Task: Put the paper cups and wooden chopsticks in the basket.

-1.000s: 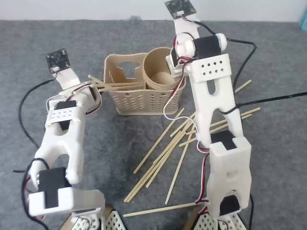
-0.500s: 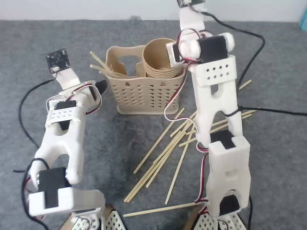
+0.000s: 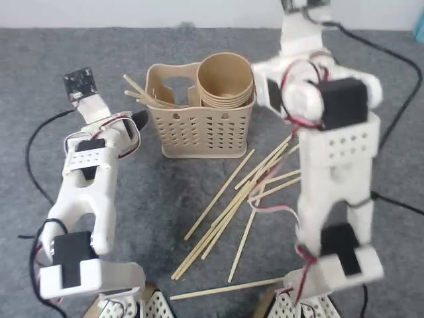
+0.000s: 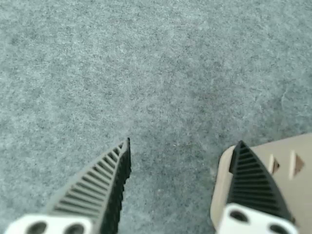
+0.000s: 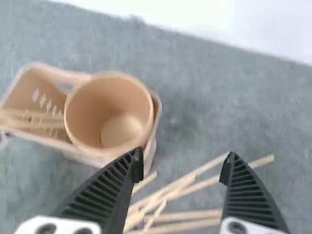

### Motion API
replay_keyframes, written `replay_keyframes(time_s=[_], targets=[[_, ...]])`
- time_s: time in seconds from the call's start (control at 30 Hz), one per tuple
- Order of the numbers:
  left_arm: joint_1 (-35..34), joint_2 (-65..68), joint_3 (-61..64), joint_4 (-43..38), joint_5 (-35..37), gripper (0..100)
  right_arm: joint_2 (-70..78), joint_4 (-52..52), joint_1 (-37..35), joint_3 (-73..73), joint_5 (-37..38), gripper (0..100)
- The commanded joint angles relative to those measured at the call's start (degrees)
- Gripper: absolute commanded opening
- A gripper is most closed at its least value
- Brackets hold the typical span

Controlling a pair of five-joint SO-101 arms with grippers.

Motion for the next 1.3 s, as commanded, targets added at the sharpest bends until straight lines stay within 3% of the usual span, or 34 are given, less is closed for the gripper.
replay_keyframes(time_s=[0.0, 0.33, 0.47, 0.67, 0.97, 1.27], targets=[[-0.09, -0.35, -1.54, -1.14, -0.62, 32, -11.82, 2.15, 2.24, 12.31, -0.26, 26.0], [-0.09, -0.35, -1.54, -1.05, -0.62, 32, -19.21, -0.57, 15.08, 38.59, -1.05, 25.9], [-0.09, -0.35, -1.45, -1.05, -0.62, 32, -17.27, -9.45, 21.85, 47.82, -6.77, 25.8], [-0.09, -0.35, -1.45, -0.97, -0.62, 32, -11.38, -27.3, 25.27, 56.97, -15.12, 25.8], [-0.09, -0.35, -1.45, -0.97, -0.62, 32, 3.38, -45.76, 25.19, 57.23, -28.31, 25.8], [-0.09, -0.35, -1.45, -1.05, -0.62, 32, 22.64, -54.99, 25.71, 45.71, -31.12, 18.8]])
